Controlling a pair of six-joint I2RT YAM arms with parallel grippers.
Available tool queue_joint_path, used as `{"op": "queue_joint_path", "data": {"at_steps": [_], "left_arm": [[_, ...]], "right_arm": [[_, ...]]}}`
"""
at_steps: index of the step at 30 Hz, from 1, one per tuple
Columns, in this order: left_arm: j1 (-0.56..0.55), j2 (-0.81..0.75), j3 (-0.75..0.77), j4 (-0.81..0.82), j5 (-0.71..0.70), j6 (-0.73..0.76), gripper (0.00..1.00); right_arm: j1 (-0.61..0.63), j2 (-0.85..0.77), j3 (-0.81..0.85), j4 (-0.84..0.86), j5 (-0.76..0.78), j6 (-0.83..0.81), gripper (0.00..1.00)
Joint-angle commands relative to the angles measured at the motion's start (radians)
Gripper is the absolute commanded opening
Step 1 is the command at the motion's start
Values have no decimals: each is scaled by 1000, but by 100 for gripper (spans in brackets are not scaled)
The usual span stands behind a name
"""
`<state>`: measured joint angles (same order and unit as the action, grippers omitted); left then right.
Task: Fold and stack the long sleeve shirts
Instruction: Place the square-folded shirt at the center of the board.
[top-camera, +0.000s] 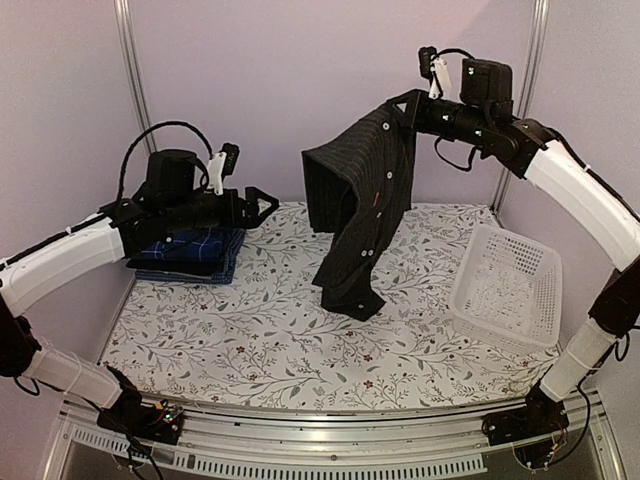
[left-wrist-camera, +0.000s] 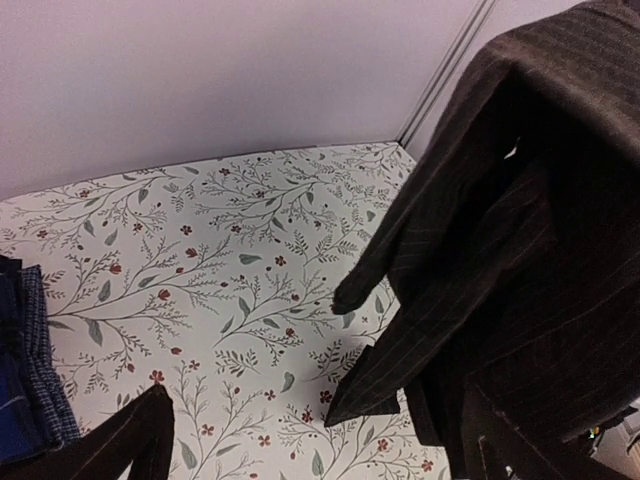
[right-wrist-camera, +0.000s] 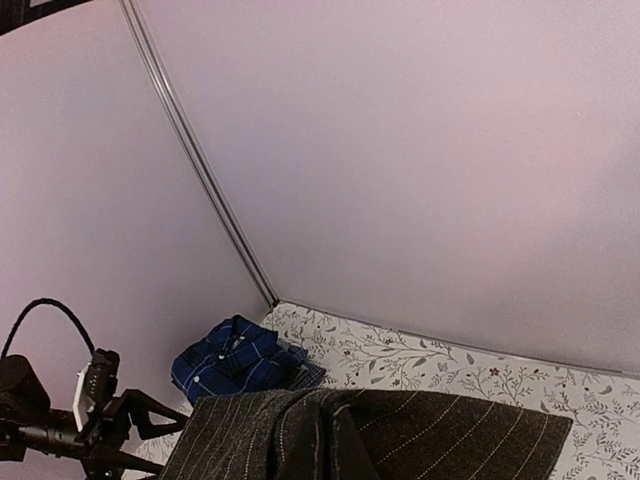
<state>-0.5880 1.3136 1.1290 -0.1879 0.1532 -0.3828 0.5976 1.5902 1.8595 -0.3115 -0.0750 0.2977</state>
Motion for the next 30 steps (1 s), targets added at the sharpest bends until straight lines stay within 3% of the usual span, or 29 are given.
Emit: {"op": "queue_joint_path", "data": {"at_steps": [1, 3, 7, 11, 15, 21, 30], "left_arm": [[5, -48, -26, -35, -36, 0, 100], [6, -46, -36, -40, -27, -1, 100], [5, -20, -57, -40, 51, 2, 100], [-2, 23, -87, -47, 118, -11, 100], [-61, 80, -127, -17, 195, -38, 99], [-223, 232, -142, 49, 160, -70, 95], [-262, 490, -36, 86, 122, -199, 80]], "right_arm": [[13, 135, -78, 14, -24, 28, 2], [13, 202, -101, 12, -45, 18, 13], [13, 291, -111, -19, -57, 1, 49], [17, 260, -201, -9, -57, -19, 71], [35, 135, -400, 28, 3, -34, 74], [52, -79, -698, 88, 36, 15, 73], [99, -262, -900, 100, 66, 69, 72]]}}
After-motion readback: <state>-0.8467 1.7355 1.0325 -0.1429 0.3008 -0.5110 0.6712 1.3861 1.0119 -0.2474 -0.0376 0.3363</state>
